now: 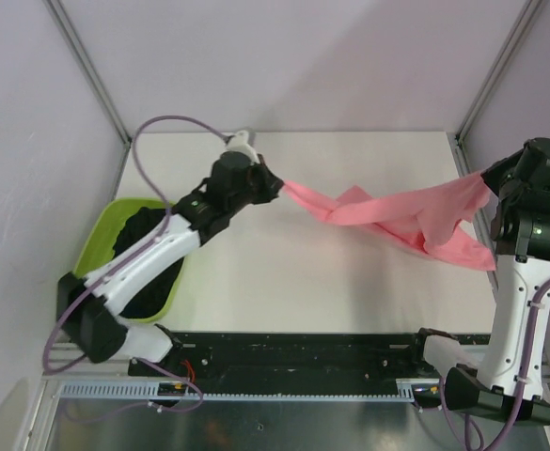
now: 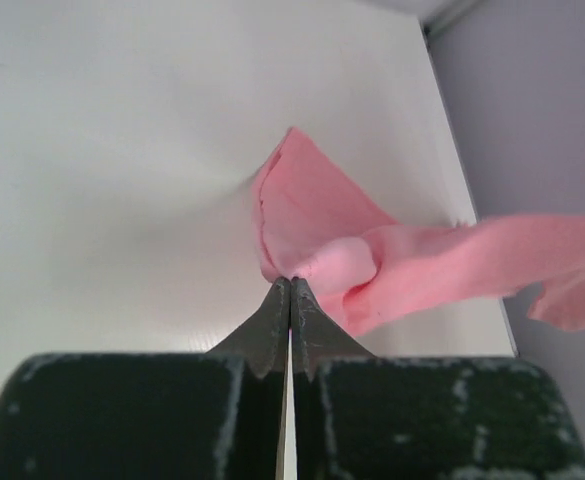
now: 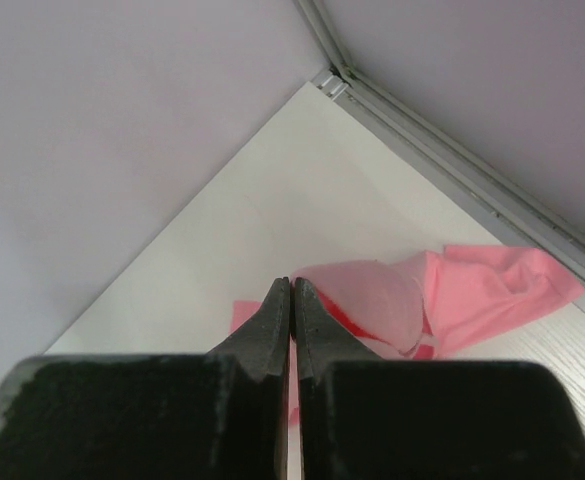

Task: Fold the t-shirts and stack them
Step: Flatten out the tshirt

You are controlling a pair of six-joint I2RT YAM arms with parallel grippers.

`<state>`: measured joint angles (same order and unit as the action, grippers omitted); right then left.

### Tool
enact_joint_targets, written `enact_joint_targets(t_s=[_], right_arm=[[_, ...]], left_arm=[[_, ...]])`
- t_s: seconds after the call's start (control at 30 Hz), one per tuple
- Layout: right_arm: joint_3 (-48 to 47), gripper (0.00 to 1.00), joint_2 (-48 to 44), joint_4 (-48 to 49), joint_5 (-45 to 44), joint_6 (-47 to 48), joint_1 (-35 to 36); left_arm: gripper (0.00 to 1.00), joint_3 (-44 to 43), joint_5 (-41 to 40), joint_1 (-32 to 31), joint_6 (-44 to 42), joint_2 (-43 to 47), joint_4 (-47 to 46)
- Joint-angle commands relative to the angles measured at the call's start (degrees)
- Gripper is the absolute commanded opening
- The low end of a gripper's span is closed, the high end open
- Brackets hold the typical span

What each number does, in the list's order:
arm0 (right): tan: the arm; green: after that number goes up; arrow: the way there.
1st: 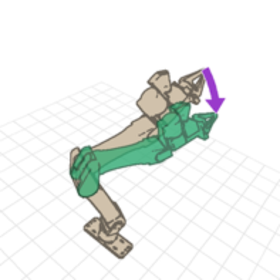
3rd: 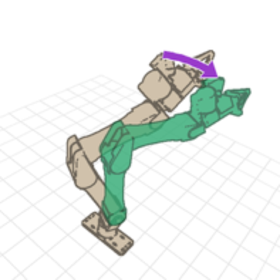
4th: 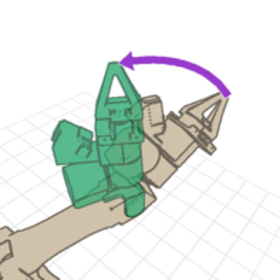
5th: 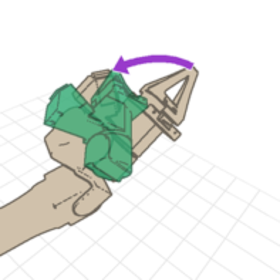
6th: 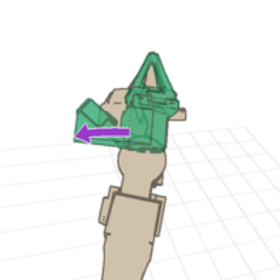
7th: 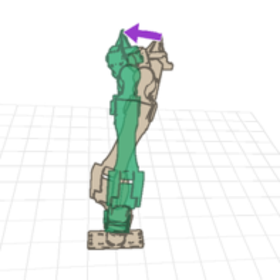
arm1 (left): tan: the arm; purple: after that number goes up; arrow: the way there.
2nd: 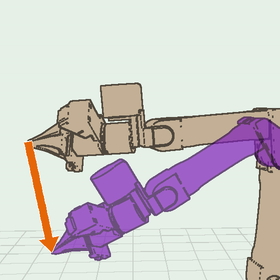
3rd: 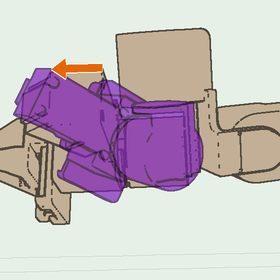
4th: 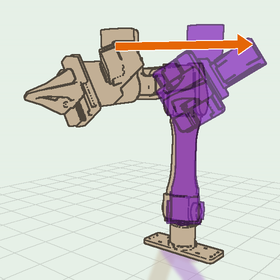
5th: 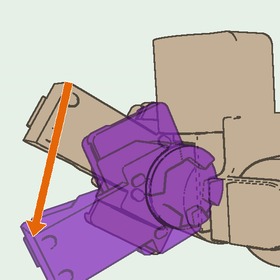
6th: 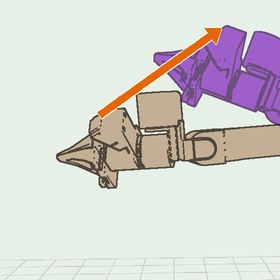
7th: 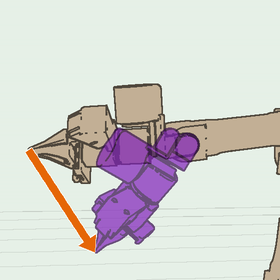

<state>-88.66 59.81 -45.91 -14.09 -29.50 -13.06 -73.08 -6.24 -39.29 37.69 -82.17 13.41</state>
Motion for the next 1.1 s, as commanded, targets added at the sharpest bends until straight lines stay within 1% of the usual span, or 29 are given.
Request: enact_joint_targets(t_s=[0.0,0.07,0.13,0.23,0.33,0.43,0.6,0.67,0.73,0.8,0.93,1.0,1.07], right_arm=[[-1.87,0.0,-1.44,4.16,3.57,-0.62,-0.21],[-1.49,0.0,-0.68,7.06,5.86,-2.11,-0.21],[-1.2,0.0,0.94,10.86,7.61,-3.52,-0.21],[-1.36,0.0,5.01,18.24,9.3,-5.56,-0.21],[-2.82,0.0,11.2,26.59,10.79,-8.16,-0.01],[-7.93,0.0,18.96,33.5,9.5,-9.12,1.97],[-21.82,0.0,31.53,40.93,6.92,-8.47,5.65],[-27.66,0.0,35.21,42.18,6.87,-9.0,6.13],[-32.35,0.0,37.46,43.33,7.34,-9.94,6.25],[-34.95,0.0,37.81,44.61,7.5,-10.4,6.35],[-33.13,0.0,34.71,44.6,6.85,-10.56,6.42],[-28.45,0.0,32.39,43.39,6.98,-10.99,6.32],[-22.46,0.0,29.77,41.26,8.25,-11.74,6.04]], left_arm=[[0.0,1.79,-10.93,1.62,-0.34,10.3,-0.26],[0.0,0.57,-13.96,2.6,-1.46,12.02,-0.3],[0.0,-2.38,-15.47,4.28,-2.77,11.31,-0.33],[0.0,-8.61,-14.8,7.94,-3.81,6.76,-0.56],[0.0,-18.35,-12.19,11.91,-4.63,-0.95,-0.66],[0.0,-31.81,-8.28,16.08,-4.98,-11.59,-0.74],[0.0,-60.31,-1.08,21.72,-5.74,-28.5,-0.68],[0.0,-70.88,0.67,23.05,-6.11,-33.54,-0.89],[0.0,-76.53,1.95,24.57,-5.52,-35.75,-2.5],[0.0,-76.34,3.17,26.16,-4.56,-34.41,-5.19],[0.0,-69.06,3.22,28.21,-4.65,-27.25,-8.28],[0.0,-61.86,2.67,28.7,-4.69,-22.68,-8.52],[0.0,-51.73,2.27,29.34,-3.51,-17.45,-8.45]])
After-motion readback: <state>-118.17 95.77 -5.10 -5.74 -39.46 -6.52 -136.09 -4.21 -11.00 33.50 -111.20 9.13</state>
